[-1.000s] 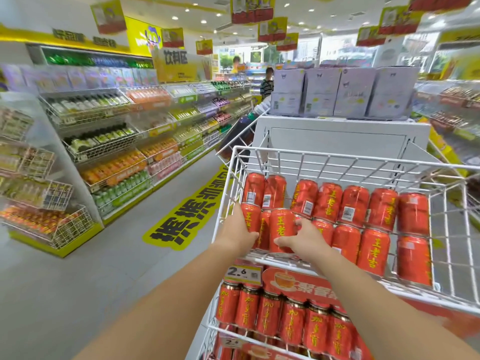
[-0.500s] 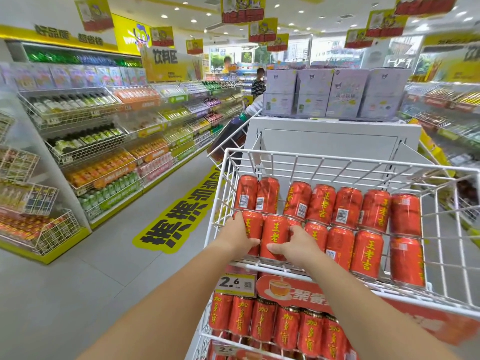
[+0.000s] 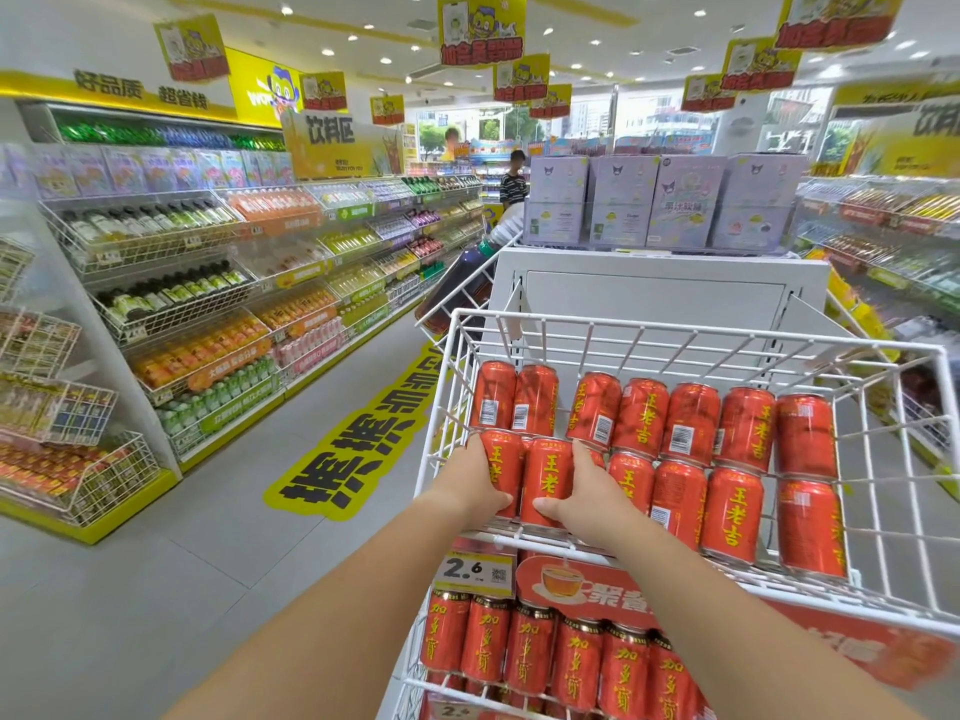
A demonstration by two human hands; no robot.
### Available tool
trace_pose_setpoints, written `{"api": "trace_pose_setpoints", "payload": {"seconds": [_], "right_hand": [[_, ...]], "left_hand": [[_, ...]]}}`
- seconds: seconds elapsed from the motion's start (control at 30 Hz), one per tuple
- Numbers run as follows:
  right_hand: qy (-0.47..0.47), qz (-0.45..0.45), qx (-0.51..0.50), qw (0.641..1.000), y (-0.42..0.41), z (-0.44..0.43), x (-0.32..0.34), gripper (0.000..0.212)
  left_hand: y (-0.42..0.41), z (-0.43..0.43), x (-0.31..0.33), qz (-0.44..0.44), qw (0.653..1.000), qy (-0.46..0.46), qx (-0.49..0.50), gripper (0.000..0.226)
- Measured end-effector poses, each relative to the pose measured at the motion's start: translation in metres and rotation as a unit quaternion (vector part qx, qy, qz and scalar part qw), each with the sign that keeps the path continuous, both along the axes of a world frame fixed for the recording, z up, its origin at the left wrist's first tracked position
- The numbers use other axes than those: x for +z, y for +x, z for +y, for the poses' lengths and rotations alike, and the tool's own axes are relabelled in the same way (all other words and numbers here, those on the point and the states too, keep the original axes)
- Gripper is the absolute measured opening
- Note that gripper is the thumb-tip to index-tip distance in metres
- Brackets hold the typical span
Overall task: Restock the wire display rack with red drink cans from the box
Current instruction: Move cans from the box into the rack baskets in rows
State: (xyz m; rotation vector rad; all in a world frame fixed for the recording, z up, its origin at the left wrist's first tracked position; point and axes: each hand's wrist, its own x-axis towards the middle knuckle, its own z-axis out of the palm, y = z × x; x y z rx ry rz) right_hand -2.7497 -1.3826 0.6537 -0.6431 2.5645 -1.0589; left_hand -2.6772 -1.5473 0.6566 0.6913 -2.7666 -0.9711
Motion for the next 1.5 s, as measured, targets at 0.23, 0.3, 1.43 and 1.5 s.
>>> {"api": "trace_pose_setpoints", "payload": {"seconds": [0.23,0.3,1.43,1.5], "right_hand": [[0.111,0.097,0.004,0.989,0.021,0.013,0.016,0.104],[0.133,0.147,0.012,0.98,0.035,0.018,0.023,0.1],[0.327,0.186,0.046,0.926,0.301,0.057,-0.272,0.088],[0.33,0.159,0.063,0.928,0.307,0.058,-0.31,0.088]], "left_hand": [[0.03,0.002,0.015,-0.012,0.988,-0.137,-0.064,0.055],[0.046,0.005,0.02,-0.016,0.978,-0.188,-0.085,0.062],[0.294,0.006,-0.269,-0.109,0.902,-0.318,-0.269,0.096],[0.301,0.008,-0.308,-0.133,0.898,-0.321,-0.271,0.094]]}}
